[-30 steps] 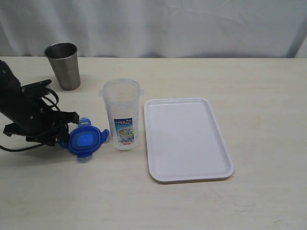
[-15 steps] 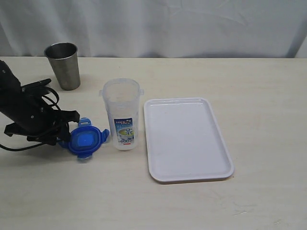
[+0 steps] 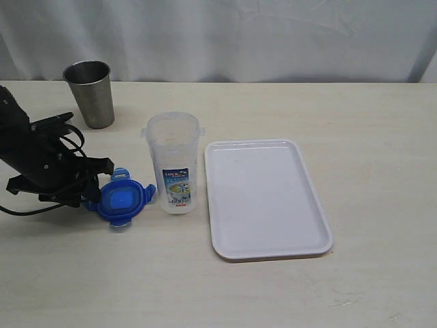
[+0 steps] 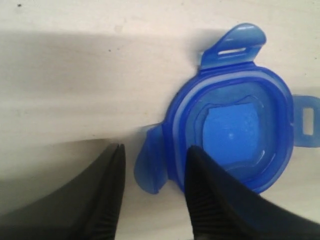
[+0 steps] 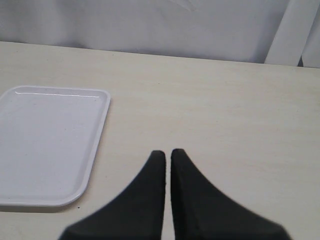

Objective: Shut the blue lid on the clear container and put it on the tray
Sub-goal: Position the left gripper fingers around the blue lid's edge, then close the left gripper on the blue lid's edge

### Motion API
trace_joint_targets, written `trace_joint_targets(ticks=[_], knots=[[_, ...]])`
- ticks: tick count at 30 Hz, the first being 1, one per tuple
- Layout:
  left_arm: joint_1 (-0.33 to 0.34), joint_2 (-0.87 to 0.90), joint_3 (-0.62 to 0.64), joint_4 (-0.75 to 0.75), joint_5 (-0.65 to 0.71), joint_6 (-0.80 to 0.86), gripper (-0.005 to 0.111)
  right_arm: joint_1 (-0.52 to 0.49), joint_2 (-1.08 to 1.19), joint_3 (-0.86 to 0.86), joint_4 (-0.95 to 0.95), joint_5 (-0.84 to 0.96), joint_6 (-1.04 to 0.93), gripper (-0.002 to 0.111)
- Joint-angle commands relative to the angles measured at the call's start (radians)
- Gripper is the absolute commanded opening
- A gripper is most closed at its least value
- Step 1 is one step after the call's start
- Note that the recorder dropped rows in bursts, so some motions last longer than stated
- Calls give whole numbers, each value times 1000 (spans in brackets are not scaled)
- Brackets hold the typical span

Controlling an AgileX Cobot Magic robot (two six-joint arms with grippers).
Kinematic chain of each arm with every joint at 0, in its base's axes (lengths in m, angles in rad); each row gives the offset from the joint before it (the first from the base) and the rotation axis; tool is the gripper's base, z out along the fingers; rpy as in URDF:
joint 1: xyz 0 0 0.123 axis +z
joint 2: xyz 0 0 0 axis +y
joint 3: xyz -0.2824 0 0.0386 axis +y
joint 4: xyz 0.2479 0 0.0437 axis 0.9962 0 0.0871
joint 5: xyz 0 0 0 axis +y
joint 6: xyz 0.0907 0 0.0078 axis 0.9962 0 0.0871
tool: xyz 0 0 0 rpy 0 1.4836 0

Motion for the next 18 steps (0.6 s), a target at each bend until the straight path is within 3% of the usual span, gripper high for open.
trace_joint_targets(ticks=[1, 10, 18], knots=[[0, -10, 2, 0, 1, 2, 43, 0, -5, 3, -1, -4, 0, 4], [0, -10, 2, 4, 9, 2, 42, 0, -5, 3, -1, -4, 0, 4], [0, -10, 2, -10, 5, 2, 15, 0, -5, 3, -1, -4, 0, 4]])
